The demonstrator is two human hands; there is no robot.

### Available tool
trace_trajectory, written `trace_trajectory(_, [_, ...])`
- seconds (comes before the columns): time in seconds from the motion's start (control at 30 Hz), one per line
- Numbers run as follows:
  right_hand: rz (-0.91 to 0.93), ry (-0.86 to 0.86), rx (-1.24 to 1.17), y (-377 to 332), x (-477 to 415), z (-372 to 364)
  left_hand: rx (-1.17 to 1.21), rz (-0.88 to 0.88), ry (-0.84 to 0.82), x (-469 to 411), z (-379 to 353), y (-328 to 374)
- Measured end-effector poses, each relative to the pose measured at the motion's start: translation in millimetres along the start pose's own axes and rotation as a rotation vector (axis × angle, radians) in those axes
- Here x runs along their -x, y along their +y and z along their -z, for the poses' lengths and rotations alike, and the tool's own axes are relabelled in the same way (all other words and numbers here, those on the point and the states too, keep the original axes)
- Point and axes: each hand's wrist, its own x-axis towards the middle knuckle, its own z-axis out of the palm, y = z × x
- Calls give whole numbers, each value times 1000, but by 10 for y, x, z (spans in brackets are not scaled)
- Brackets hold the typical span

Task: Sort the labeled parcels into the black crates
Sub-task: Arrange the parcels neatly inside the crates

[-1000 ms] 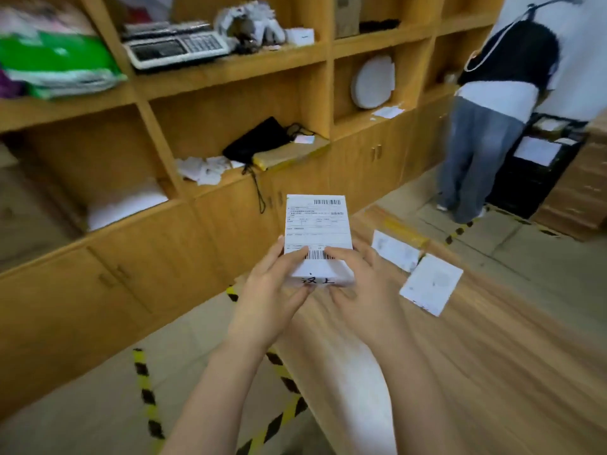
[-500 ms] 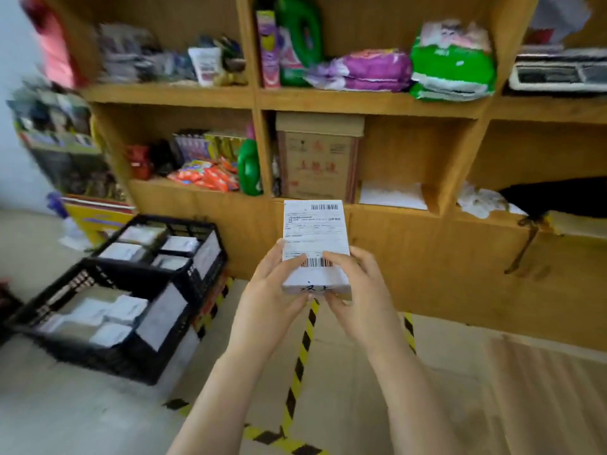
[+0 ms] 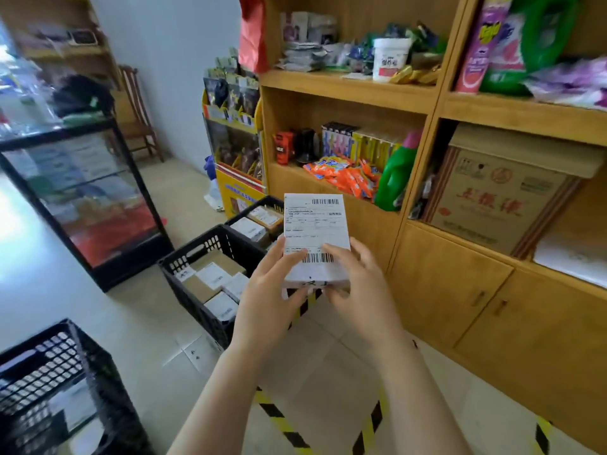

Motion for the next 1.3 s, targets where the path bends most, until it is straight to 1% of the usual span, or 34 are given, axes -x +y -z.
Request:
trace_trajectory(0.23, [65, -95, 29, 480, -1111, -73, -39, 109, 59, -886, -493, -259])
trace_trajectory(0.37, [102, -173, 18, 874, -1884, 12, -72, 143, 90, -1516, -916, -338])
trace_trajectory(0.57, [157, -297, 31, 1228, -2859, -5, -98, 262, 129, -2273, -1341, -571])
trace_trajectory(0.67, [171, -338, 24, 1322, -3278, -162, -86, 314, 157, -2595, -1442, -777])
trace_trajectory(0.87, [198, -376, -18, 1423, -4144, -606, -64, 358, 185, -3265, -1510, -1298])
trace_trajectory(1.1, [180, -359, -38, 1450, -5191, -1181, 106, 412, 232, -4165, -1469, -2025])
trace_trajectory(1.3, [163, -390, -43, 1597, -5784, -1584, 122, 476, 212, -4669, -1582, -2506])
